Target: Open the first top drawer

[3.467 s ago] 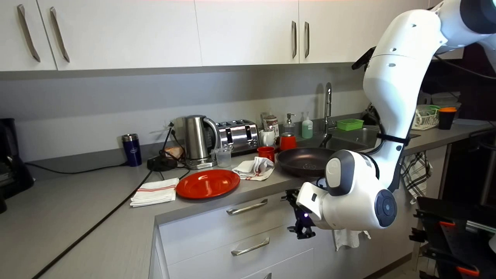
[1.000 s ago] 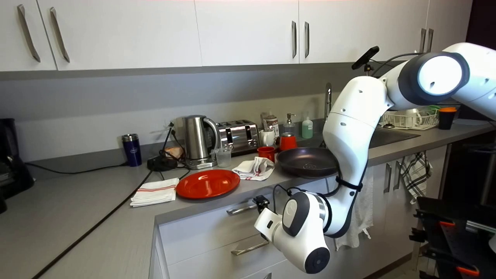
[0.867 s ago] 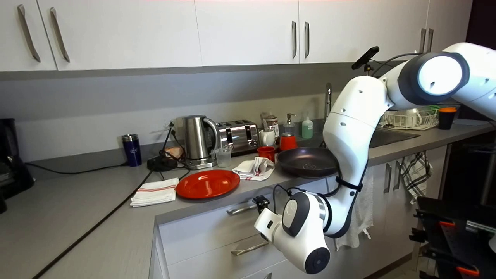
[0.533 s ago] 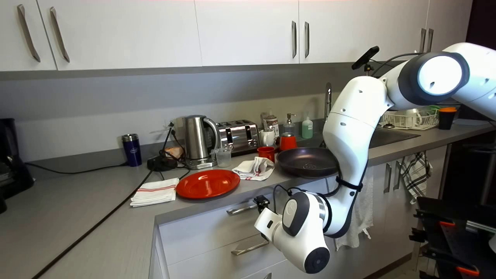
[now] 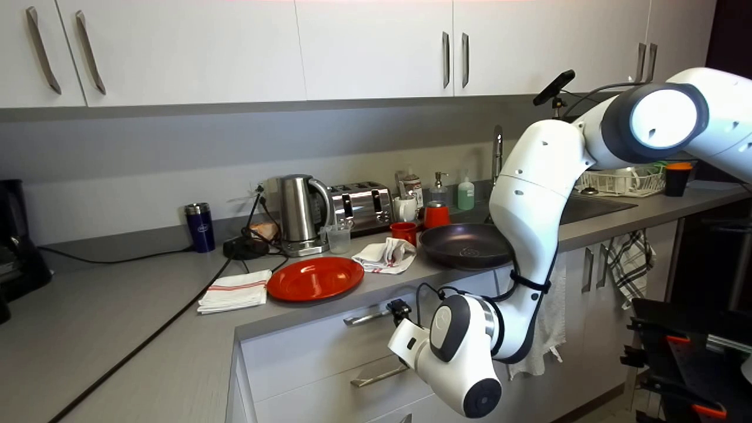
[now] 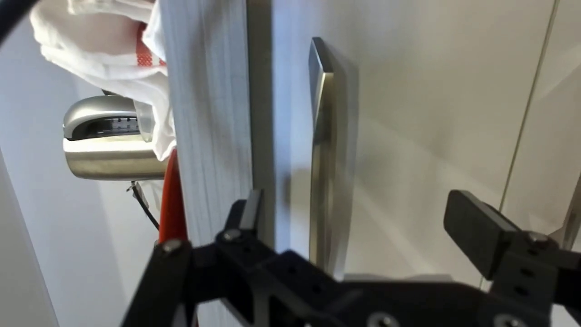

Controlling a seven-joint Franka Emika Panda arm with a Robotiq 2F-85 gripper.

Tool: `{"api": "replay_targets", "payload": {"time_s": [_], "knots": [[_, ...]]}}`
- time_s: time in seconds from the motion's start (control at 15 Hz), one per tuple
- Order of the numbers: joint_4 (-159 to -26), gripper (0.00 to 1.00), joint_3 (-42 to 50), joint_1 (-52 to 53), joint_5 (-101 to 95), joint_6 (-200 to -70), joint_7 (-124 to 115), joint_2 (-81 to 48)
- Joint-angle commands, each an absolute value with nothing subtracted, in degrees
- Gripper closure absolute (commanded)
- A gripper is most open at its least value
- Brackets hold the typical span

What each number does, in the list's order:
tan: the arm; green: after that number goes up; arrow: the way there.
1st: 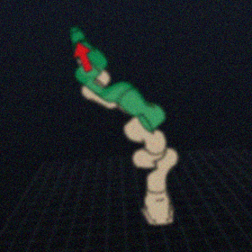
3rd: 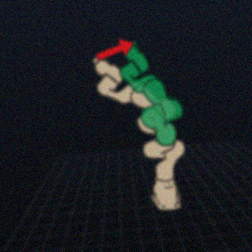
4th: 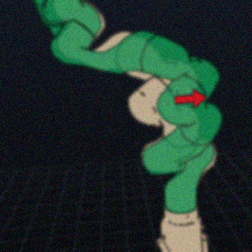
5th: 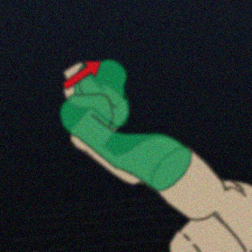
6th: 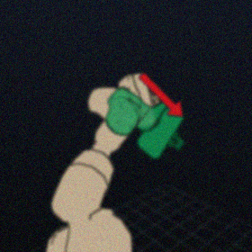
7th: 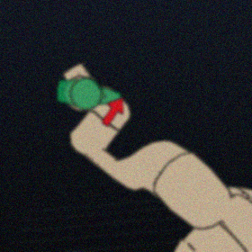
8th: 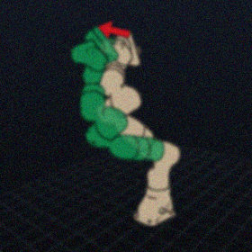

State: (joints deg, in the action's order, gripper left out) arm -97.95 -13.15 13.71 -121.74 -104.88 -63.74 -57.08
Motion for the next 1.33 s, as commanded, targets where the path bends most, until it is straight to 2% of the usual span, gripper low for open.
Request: {"api": "replay_targets", "payload": {"time_s": [0.0, 1.27], "knots": [[-96.01, 0.0, -12.78, 13.89, -120.6, -103.55, -63.22, -58.15], [-89.37, 0.0, -11.55, 12.51, -116.03, -105.04, -62.99, -61.4]]}}
